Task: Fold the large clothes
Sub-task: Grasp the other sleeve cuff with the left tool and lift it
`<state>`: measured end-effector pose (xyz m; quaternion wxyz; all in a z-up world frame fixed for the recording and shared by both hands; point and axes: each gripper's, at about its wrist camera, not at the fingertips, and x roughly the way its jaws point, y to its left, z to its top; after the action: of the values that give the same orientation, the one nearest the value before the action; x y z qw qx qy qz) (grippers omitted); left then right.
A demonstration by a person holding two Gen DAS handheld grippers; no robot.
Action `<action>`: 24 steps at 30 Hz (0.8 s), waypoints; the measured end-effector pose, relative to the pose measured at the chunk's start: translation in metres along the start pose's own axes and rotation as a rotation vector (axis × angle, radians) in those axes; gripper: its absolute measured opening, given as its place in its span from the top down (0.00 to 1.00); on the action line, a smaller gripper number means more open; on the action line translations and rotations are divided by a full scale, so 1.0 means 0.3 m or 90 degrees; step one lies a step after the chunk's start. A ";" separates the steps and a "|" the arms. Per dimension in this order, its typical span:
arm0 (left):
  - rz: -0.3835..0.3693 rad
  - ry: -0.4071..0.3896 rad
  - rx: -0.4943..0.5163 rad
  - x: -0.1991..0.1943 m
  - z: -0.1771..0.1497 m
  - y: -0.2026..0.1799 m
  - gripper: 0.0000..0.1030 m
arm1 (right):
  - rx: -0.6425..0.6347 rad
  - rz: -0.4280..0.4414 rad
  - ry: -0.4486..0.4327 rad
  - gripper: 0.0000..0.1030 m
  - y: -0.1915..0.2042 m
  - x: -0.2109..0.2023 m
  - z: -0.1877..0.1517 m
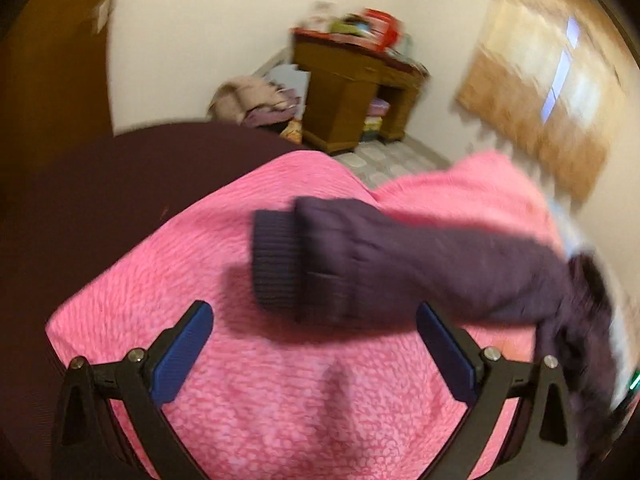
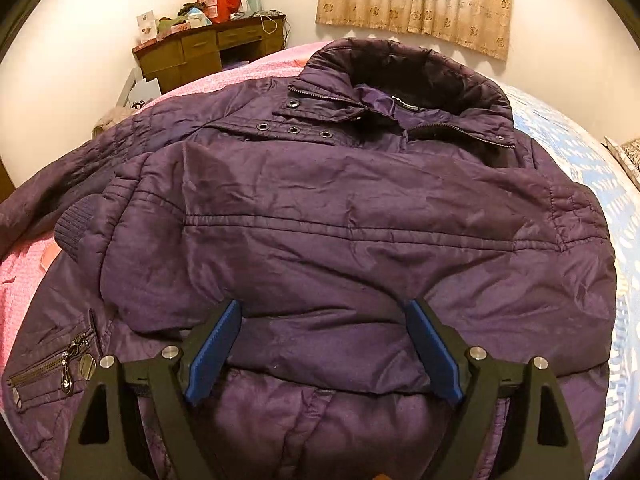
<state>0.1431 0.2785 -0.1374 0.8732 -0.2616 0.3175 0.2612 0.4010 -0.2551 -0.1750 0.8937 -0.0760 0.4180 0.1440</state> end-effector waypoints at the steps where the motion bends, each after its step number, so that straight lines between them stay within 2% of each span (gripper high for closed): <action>1: -0.020 0.004 -0.038 0.003 0.003 0.029 0.01 | -0.001 -0.002 -0.001 0.16 0.003 -0.001 0.000; 4: -0.087 0.017 -0.124 0.021 0.000 0.075 0.07 | -0.004 -0.009 -0.004 0.16 0.011 -0.009 -0.004; 8: -0.154 0.052 -0.176 0.083 -0.009 0.059 0.12 | -0.004 -0.011 -0.006 0.15 0.012 -0.017 -0.012; 11: -0.174 0.079 -0.225 0.136 -0.003 0.070 0.15 | -0.004 -0.012 -0.008 0.14 0.011 -0.021 -0.014; 15: -0.180 0.098 -0.285 0.142 -0.010 0.074 0.15 | -0.004 -0.022 -0.009 0.12 0.014 -0.022 -0.013; 19: -0.151 0.106 -0.319 0.150 0.001 0.081 0.13 | -0.003 -0.025 -0.009 0.11 0.013 -0.021 -0.012; 24: -0.160 0.087 -0.344 0.151 0.025 0.064 0.08 | -0.002 -0.029 -0.010 0.10 0.015 -0.021 -0.013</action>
<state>0.1643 0.3101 -0.1694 0.7741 -0.5387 0.2593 0.2081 0.3929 -0.2530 -0.1727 0.9000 -0.0862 0.4088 0.1248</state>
